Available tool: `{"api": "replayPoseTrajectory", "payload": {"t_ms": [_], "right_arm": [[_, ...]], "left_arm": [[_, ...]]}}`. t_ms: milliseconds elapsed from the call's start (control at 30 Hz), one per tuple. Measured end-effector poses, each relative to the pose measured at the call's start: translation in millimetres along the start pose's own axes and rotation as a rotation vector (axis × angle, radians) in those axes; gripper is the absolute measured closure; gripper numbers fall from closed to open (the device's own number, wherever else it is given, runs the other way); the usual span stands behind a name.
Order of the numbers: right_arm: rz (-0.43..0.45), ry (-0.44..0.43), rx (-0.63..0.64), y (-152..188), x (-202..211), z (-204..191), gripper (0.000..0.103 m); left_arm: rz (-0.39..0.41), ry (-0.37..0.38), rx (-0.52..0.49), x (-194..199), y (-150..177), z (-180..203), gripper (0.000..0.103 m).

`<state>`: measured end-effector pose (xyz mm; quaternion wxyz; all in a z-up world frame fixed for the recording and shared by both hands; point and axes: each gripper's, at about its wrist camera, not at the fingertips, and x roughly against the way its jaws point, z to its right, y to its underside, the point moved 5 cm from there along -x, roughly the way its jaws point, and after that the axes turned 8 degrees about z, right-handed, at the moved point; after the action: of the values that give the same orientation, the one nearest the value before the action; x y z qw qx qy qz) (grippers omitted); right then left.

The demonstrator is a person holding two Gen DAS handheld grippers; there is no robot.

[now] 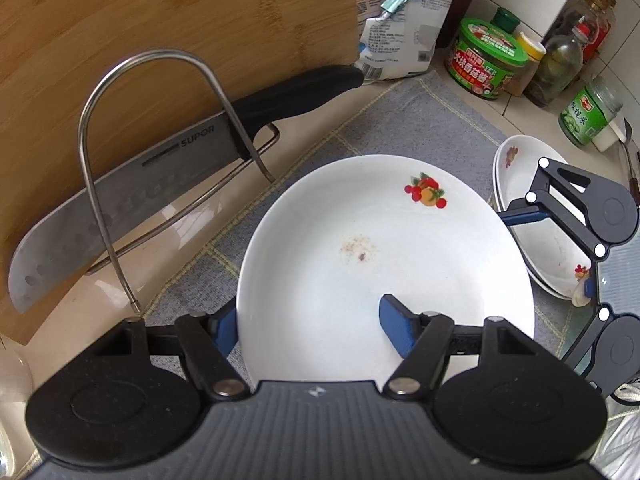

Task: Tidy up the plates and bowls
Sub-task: 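Rub the brown spot with the right tool tip while the left tool holds the rim, then carry the spotted plate with the left tool toward the plate stack by the green jar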

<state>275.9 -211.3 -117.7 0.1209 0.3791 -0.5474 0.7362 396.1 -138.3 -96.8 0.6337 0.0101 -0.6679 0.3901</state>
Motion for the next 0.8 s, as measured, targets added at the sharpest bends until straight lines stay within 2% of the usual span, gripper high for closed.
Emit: {"api": "replayPoseTrajectory", "payload": {"t_ms": [467,800], "right_arm": [[0.009,0.064,-0.040,11,32,0,0.000],[0.007,0.130,-0.092,30,57,5,0.000]], "left_arm": [[0.026,0.021,-0.075,8,-13,32,0.033],[0.040,0.053,-0.143,-1,-22,64,0.033]]}}
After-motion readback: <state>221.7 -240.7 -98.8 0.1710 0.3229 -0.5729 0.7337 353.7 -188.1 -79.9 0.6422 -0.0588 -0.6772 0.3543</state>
